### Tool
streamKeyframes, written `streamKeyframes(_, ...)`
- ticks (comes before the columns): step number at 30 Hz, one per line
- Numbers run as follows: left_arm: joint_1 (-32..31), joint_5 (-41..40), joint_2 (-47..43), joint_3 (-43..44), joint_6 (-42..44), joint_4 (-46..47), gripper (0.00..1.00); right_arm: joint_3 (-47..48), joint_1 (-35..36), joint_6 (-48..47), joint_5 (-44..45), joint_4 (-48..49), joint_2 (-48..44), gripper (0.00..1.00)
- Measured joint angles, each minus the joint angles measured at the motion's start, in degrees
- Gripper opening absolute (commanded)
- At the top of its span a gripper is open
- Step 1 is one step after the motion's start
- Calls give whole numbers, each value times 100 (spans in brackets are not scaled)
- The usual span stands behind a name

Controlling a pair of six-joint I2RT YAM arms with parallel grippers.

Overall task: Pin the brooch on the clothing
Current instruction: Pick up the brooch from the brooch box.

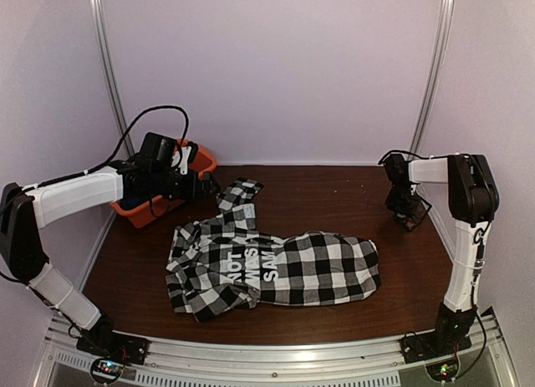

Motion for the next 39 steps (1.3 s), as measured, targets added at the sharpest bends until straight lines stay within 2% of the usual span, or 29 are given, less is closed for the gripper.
streamKeyframes(15,0,74,0,0,7,4,98,-63,-9,-87,-254,57,-90,43)
streamKeyframes(24,-11,815,-136,-426,326,658,98,-400,-4,-264,-876,-63,-1397,43)
streamKeyframes(28,-61,1491,-249,-492,968,1064,98,-590,44,-382,-1464,-98,-2144,43)
streamKeyframes(31,-208,1963,-520,-610,1805,1436,98,-1078,168,-411,-2173,-133,-2844,43)
streamKeyframes(39,-992,2503,-1493,-1259,4037,2020,98,-1644,1130,-297,-3674,-315,-3692,44)
